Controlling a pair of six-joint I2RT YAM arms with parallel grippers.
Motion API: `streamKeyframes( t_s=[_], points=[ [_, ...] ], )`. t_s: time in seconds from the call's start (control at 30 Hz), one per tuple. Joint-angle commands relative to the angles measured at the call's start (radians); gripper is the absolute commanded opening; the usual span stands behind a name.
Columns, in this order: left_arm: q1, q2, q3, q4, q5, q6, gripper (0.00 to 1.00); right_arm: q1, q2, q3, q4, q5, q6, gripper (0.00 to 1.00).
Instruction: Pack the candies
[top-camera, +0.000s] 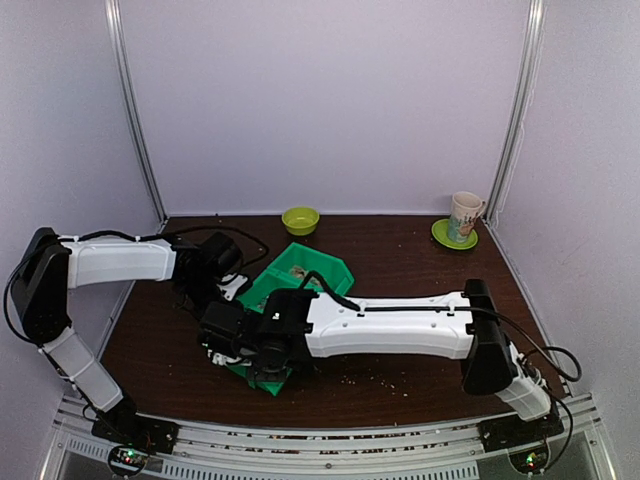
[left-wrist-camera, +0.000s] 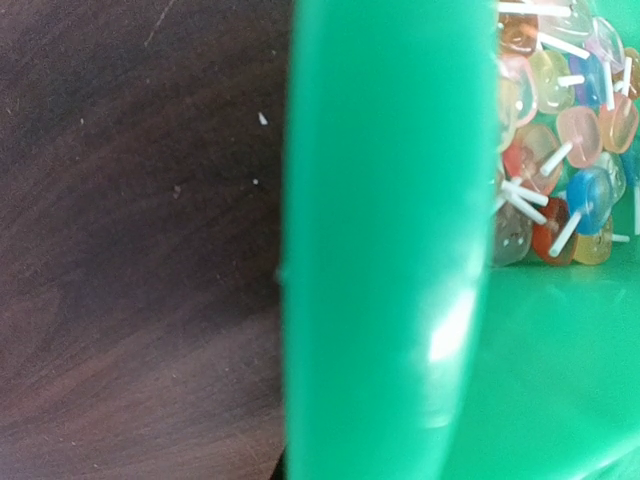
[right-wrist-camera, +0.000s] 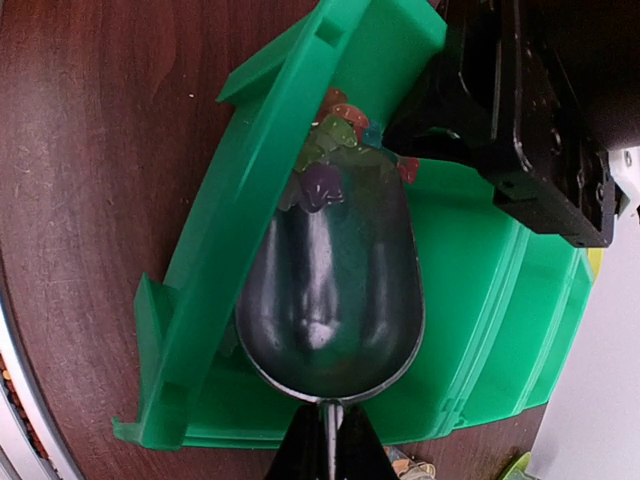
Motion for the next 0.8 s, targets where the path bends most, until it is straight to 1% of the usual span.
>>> streamKeyframes(
  t_s=[0.0,0.1,0.2,0.3,0.4,0.53,0.63,0.7,0.77],
  points=[
    [-0.006,-0.097,0.055,0.185,0.111,-0.007,0.0,0.009,-0.016,-0.119,0.044,-0.216,-0.081,0.0],
    [-0.006,-0.095,0.055,0.186,0.117,-0.007,0.0,0.005,-0.032,-0.167,0.096,-0.253,-0.075,0.0],
    [-0.006,-0.096,0.054,0.187,0.122,-0.007,0.0,-0.012,-0.051,-0.245,0.158,-0.336,-0.045,0.0],
    [-0.006,-0.099,0.054,0.189,0.125,-0.007,0.0,-0.032,-0.11,-0.375,0.301,-0.411,-0.03,0.0],
    [-0.006,-0.099,0.052,0.188,0.123,-0.006,0.0,-0.037,-0.169,-0.489,0.373,-0.446,-0.06,0.0],
    [-0.007,-0.097,0.052,0.189,0.123,-0.007,0.0,-0.042,-0.204,-0.535,0.375,-0.427,-0.103,0.0],
    [-0.007,-0.098,0.053,0.189,0.122,-0.007,0.0,-0.063,-0.215,-0.548,0.386,-0.429,-0.088,0.0],
    [-0.007,-0.098,0.052,0.189,0.123,-0.007,0.0,-0.086,-0.211,-0.546,0.399,-0.494,-0.06,0.0],
    [-0.005,-0.097,0.053,0.189,0.124,-0.007,0.0,-0.105,-0.225,-0.587,0.474,-0.584,-0.014,0.0]
  ],
)
